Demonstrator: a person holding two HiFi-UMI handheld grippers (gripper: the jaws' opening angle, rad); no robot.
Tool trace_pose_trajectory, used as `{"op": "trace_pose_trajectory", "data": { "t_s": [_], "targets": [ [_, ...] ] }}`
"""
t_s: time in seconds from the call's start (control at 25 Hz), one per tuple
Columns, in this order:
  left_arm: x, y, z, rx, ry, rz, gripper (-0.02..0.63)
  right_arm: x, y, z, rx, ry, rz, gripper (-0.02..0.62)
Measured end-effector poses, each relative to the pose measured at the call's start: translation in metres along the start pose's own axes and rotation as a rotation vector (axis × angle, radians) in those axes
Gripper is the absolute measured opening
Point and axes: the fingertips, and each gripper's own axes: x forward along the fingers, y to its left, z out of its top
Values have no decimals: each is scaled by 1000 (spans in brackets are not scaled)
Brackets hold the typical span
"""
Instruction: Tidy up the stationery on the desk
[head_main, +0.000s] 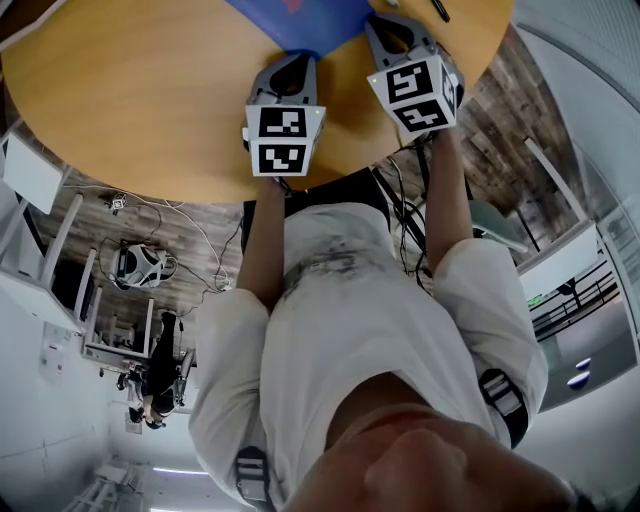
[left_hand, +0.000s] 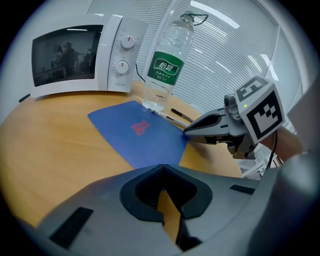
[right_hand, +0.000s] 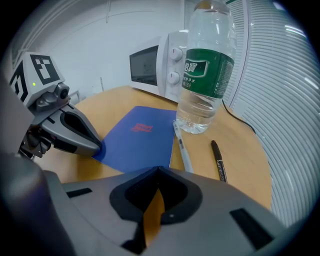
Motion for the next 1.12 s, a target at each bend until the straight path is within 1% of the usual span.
{"op": "trace_pose_trajectory", "data": {
  "t_s": [0.32, 0.68, 0.92, 1.12],
  "targets": [
    [-7, 14, -10, 9, 19, 16, 8, 1, 22, -7, 13, 14, 25, 63],
    [-30, 42, -32, 31, 38, 9, 8, -1, 72, -11, 45, 33, 42, 63],
    [-54, 69, -46, 62, 50, -17, 8, -2, 117, -3, 77, 57, 38, 63],
    [-70, 90, -56, 103, 71, -56, 8, 1, 151, 3, 141, 72, 21, 63]
  ]
}}
